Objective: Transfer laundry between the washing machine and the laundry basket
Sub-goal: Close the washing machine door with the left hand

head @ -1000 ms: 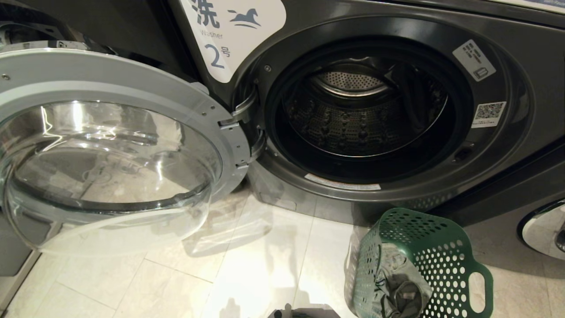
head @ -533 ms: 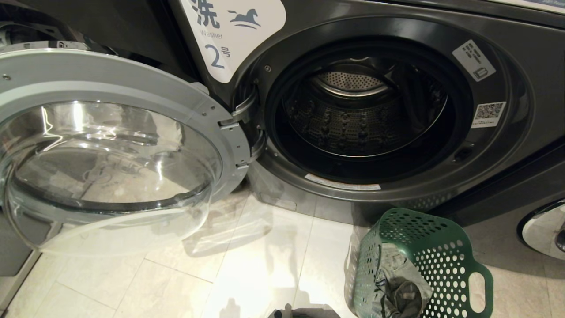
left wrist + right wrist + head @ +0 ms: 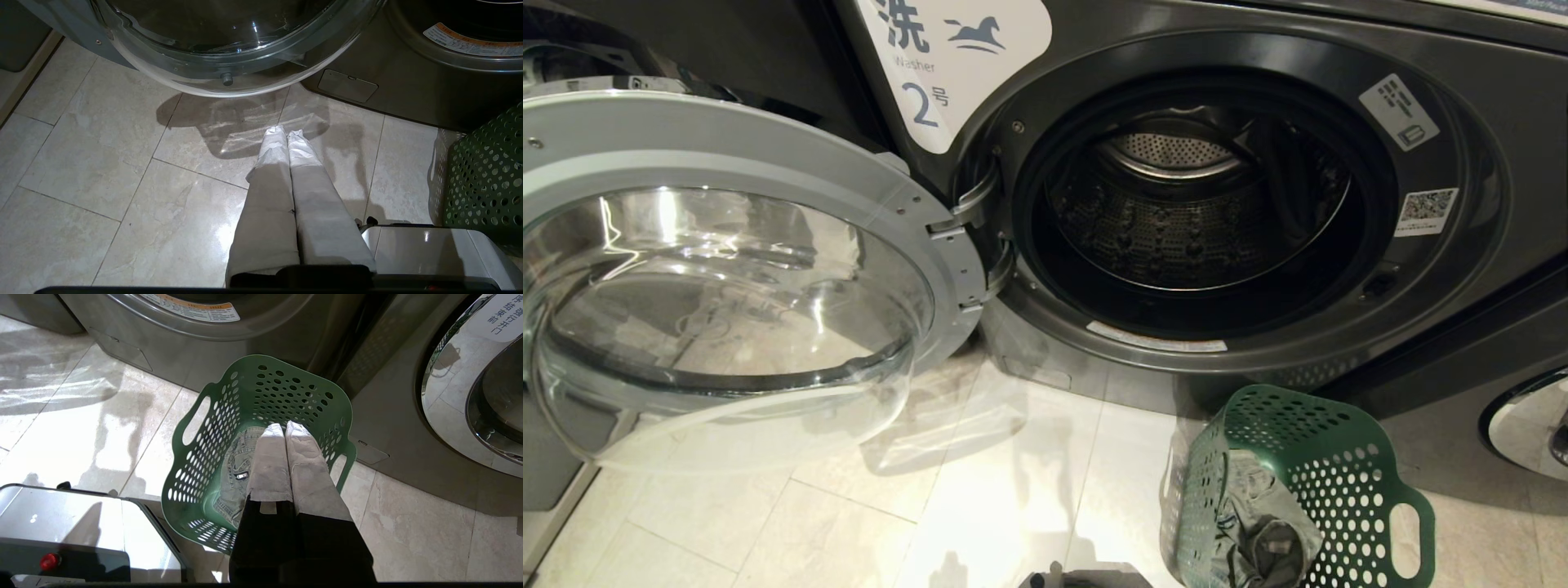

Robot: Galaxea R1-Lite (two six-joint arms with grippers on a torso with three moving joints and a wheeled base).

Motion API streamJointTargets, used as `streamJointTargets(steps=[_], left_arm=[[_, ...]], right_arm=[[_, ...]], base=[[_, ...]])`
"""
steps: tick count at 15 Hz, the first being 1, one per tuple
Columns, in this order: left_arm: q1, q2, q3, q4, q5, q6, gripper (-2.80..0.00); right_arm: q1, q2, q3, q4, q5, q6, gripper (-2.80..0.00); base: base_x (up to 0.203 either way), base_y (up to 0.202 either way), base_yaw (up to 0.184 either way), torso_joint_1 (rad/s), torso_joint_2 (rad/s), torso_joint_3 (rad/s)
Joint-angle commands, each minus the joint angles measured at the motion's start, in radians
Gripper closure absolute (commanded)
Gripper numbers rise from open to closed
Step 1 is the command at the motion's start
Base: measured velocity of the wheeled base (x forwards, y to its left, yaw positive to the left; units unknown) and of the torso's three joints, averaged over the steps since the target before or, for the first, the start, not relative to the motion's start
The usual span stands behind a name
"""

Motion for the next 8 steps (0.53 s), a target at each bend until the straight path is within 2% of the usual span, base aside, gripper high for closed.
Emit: streamJointTargets(steps=[1, 8], left_arm=[[0.0, 0.0, 0.002, 0.0, 0.0, -0.001, 0.0], [0.0, 0.0, 0.002, -0.002, 0.0, -0.002, 0.0]], right_arm=[[0.0, -0.007, 0.0, 0.0, 0.0, 0.0, 0.0], [0.0, -0.007, 0.0, 0.0, -0.004, 0.007, 0.0]], base=[[0.0, 0.0, 0.0, 0.0, 0.0, 0.0], [0.0, 0.0, 0.0, 0.0, 0.0, 0.0]])
